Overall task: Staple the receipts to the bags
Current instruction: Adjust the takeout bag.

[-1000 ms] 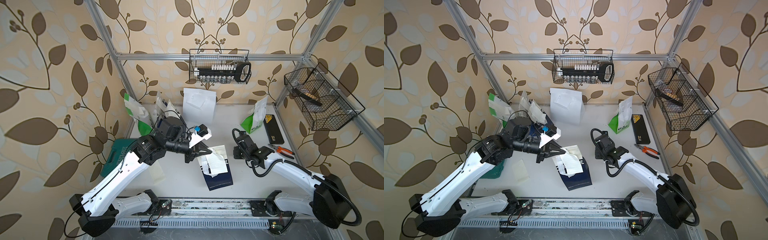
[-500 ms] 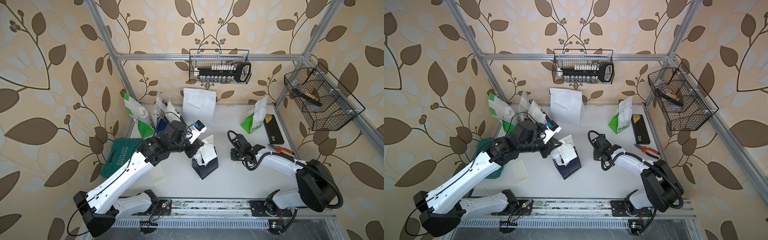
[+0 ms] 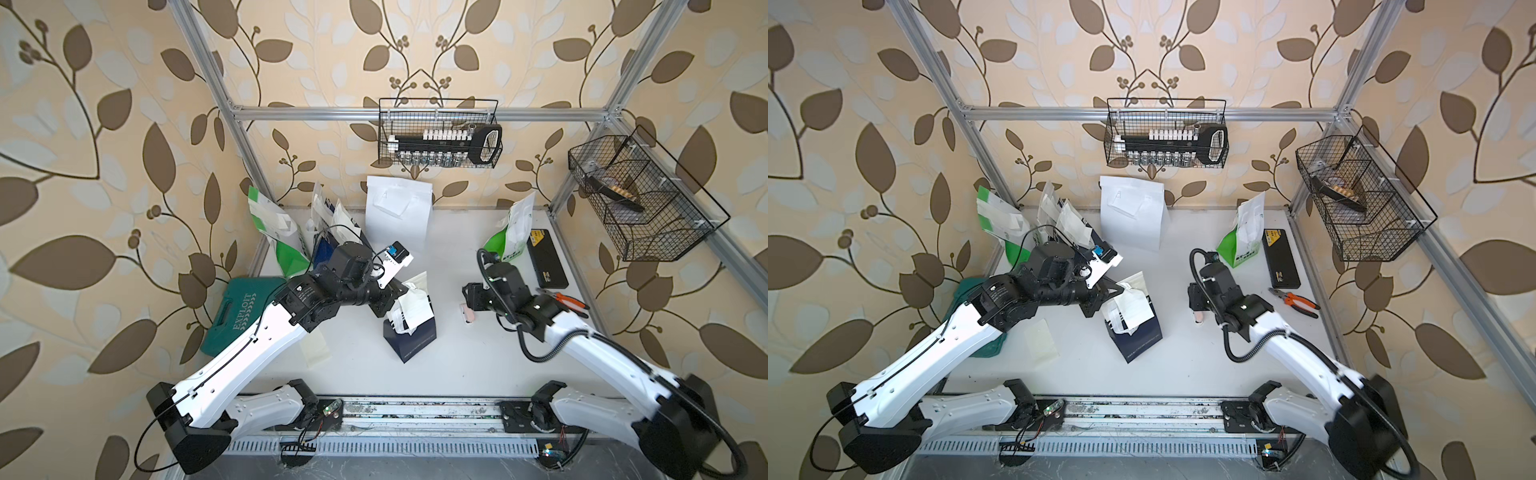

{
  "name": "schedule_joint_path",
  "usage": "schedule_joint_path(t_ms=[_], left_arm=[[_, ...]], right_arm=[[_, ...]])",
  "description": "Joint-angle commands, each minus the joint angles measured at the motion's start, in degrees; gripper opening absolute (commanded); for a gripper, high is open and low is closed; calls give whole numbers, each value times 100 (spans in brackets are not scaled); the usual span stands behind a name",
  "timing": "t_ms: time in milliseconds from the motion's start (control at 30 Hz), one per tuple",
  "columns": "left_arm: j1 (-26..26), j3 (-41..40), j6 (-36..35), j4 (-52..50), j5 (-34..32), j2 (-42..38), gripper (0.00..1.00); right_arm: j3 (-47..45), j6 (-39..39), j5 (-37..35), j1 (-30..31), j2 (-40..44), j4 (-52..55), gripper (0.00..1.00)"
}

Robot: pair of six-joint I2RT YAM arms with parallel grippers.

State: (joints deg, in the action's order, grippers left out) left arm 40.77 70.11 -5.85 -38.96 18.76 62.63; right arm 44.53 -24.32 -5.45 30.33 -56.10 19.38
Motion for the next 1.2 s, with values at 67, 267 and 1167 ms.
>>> schedule_joint_path(t_ms=[67, 267, 1167], left_arm=[[-28, 157, -295, 5, 1297, -60, 0], [-34, 115, -476, 37, 2398, -256, 0], [-17, 478, -22, 142, 2194, -76, 0]], right_arm=[[-48, 774, 2481, 8, 1095, -1011, 79], [471, 955, 4538, 22, 894, -1080, 95], [918, 1053, 4512, 1001, 44, -1412, 19]])
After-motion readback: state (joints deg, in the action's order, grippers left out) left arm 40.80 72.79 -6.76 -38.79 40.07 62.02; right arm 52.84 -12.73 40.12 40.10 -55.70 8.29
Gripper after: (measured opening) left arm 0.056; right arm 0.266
